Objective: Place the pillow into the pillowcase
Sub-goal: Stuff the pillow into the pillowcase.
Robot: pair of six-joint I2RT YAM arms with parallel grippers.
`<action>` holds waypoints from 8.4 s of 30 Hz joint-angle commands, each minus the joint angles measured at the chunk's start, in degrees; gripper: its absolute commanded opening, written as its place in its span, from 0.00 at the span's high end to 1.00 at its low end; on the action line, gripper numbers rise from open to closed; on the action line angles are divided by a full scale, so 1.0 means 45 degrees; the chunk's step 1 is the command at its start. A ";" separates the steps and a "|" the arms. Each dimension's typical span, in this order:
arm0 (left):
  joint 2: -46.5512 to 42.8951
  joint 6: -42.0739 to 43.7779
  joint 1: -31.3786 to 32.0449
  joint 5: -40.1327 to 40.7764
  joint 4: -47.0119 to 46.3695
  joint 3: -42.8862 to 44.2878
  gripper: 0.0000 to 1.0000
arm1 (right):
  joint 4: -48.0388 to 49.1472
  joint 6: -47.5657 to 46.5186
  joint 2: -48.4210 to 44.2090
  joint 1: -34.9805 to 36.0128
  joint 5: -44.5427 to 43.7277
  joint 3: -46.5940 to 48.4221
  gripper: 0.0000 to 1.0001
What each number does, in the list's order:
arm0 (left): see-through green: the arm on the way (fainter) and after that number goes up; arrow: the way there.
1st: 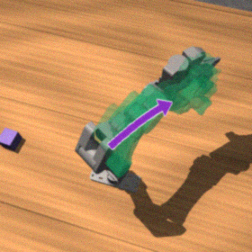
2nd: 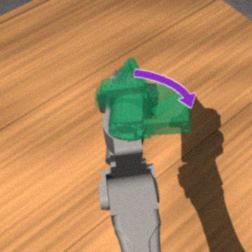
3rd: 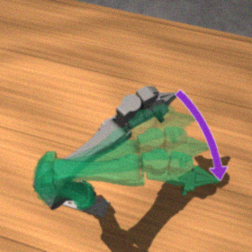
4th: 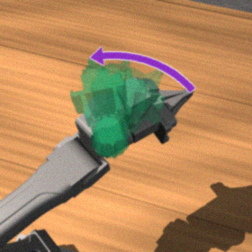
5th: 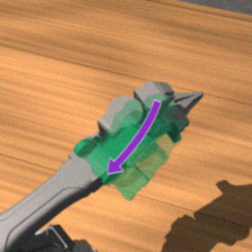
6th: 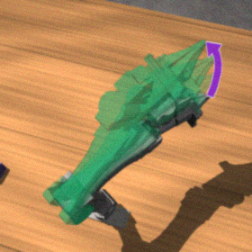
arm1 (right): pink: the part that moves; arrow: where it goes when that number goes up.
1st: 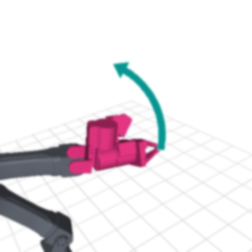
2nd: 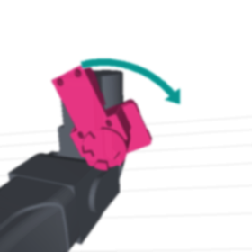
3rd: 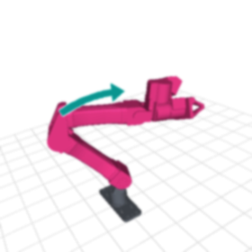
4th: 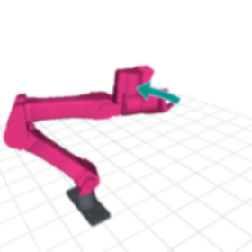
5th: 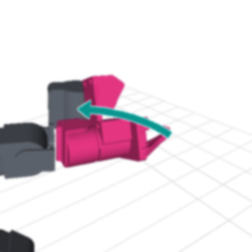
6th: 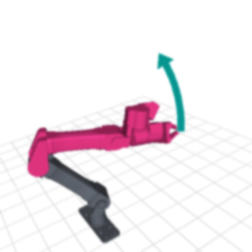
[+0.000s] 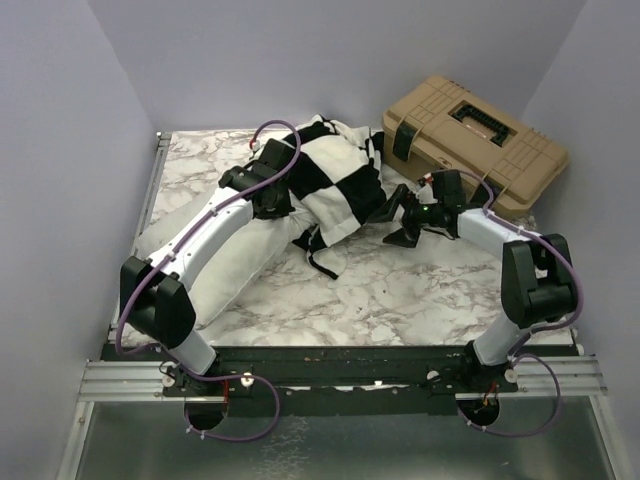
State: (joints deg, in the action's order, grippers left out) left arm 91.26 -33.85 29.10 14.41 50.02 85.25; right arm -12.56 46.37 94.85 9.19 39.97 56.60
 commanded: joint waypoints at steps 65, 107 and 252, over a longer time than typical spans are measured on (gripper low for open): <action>-0.0070 -0.1261 -0.0178 -0.3864 -0.5168 -0.0334 1.00 | -0.8390 -0.4758 0.1466 0.1483 -0.6096 1.0830 0.39; 0.1168 0.0099 0.0177 -0.3651 -0.3996 0.2380 1.00 | -1.0844 -0.6327 -0.0319 0.1625 -0.4795 1.2348 0.22; -0.3103 0.4284 0.0955 0.0134 -0.9625 -0.4959 1.00 | -1.0169 -0.5207 -0.4437 -0.3204 -0.4567 0.6664 0.08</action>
State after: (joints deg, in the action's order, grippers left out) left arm 80.79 -17.63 33.34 13.80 10.70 62.87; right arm -58.35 23.05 75.72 -2.46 14.63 83.26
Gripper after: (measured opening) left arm 0.017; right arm 0.888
